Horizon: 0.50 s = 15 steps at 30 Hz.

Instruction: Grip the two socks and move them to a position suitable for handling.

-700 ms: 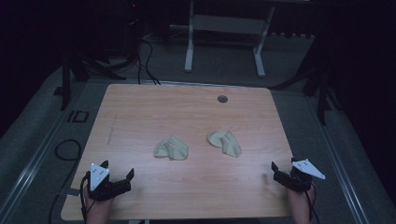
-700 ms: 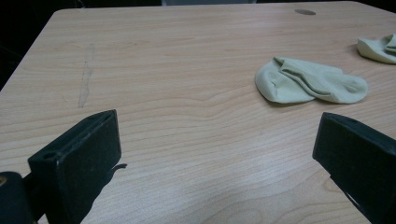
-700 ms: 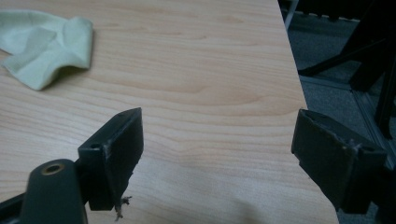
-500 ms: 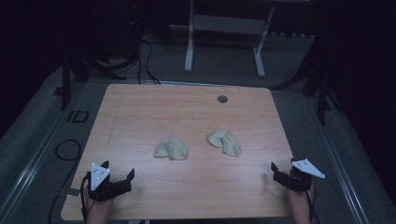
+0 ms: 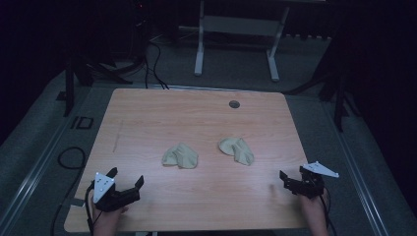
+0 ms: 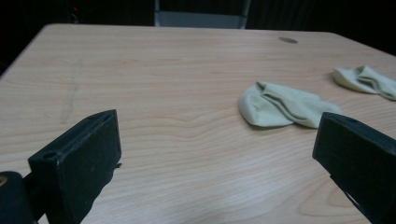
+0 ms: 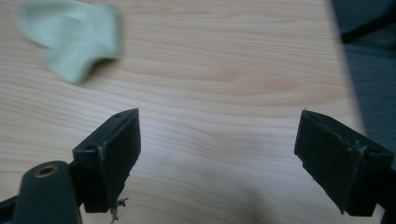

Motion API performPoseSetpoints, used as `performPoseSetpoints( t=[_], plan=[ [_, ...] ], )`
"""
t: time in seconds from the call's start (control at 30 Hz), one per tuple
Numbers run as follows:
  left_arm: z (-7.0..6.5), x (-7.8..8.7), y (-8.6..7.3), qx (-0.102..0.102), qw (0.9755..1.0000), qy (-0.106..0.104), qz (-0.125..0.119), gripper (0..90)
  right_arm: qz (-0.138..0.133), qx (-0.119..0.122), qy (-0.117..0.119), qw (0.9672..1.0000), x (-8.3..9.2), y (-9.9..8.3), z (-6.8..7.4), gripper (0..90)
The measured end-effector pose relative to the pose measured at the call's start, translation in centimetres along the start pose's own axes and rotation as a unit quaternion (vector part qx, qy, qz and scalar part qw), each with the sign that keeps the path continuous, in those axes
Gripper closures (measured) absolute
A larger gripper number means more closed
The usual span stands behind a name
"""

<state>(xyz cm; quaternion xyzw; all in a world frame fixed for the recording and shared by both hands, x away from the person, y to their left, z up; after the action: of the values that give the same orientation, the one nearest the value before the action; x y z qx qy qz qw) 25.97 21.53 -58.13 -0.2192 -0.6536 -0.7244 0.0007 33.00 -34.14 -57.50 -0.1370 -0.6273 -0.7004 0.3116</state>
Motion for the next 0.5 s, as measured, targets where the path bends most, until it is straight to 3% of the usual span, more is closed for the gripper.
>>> performPoseSetpoints(
  t=[0.13, 0.5],
  plan=[
    [-0.6, -0.2, -0.3, -0.002, 0.9994, -0.01, 0.033, 1.2, 0.023, 0.019, 0.014, 0.9994, -0.6, 0.4, 1.3, 13.9],
    [-1.6, 0.0, -0.4, -0.015, 0.9979, -0.033, 0.053, 1.2, 0.036, 0.016, 0.039, 0.9984, -2.3, 2.5, 3.8, 14.0]
  ],
)
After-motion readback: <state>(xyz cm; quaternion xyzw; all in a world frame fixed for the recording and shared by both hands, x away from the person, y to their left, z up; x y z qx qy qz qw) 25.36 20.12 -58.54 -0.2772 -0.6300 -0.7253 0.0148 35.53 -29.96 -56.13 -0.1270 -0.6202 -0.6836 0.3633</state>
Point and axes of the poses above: each handheld gripper's, and its own axes: x roughly backward along the jaws, y roughly out of its top, z roughly to its left, the point moved 5 cm from there along -x, roughly forward along the jaws, and after that the axes turned 10 degrees about -x, right-handed, at the moved point
